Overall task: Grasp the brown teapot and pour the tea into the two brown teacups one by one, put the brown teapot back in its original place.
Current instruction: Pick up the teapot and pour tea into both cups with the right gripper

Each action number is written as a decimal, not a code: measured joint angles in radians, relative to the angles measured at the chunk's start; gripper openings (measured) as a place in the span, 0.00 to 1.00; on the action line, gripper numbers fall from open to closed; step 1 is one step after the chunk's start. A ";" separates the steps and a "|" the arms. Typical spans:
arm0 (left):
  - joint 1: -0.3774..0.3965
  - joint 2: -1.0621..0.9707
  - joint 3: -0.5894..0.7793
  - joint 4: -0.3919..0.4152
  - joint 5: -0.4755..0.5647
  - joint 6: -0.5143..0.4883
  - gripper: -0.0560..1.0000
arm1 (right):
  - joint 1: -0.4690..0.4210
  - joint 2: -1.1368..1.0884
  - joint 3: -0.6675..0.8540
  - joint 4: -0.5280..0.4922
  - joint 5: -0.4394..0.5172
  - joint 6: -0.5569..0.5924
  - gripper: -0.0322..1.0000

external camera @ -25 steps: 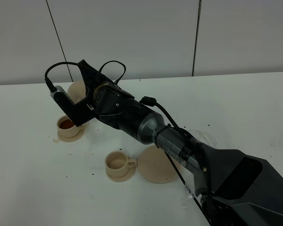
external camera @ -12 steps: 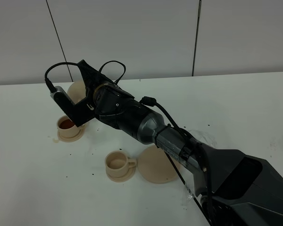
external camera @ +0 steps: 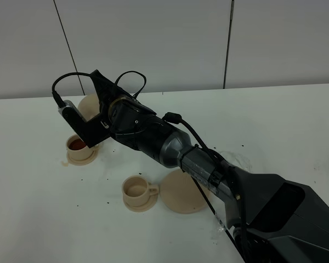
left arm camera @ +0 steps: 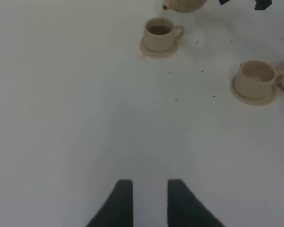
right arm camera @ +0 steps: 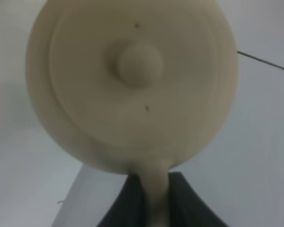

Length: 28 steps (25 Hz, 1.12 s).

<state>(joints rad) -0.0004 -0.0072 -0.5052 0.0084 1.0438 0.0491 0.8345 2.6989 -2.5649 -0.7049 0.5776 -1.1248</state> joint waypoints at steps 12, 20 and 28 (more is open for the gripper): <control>0.000 0.000 0.000 0.000 0.000 0.000 0.29 | 0.000 0.000 0.000 0.033 0.000 0.055 0.12; 0.000 0.000 0.000 0.000 0.000 0.000 0.29 | 0.000 0.000 0.000 0.033 0.011 0.166 0.12; 0.000 0.000 0.000 0.000 0.000 0.000 0.29 | -0.002 -0.006 0.000 0.036 0.078 0.236 0.12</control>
<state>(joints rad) -0.0004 -0.0072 -0.5052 0.0084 1.0438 0.0491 0.8321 2.6926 -2.5649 -0.6687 0.6551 -0.8886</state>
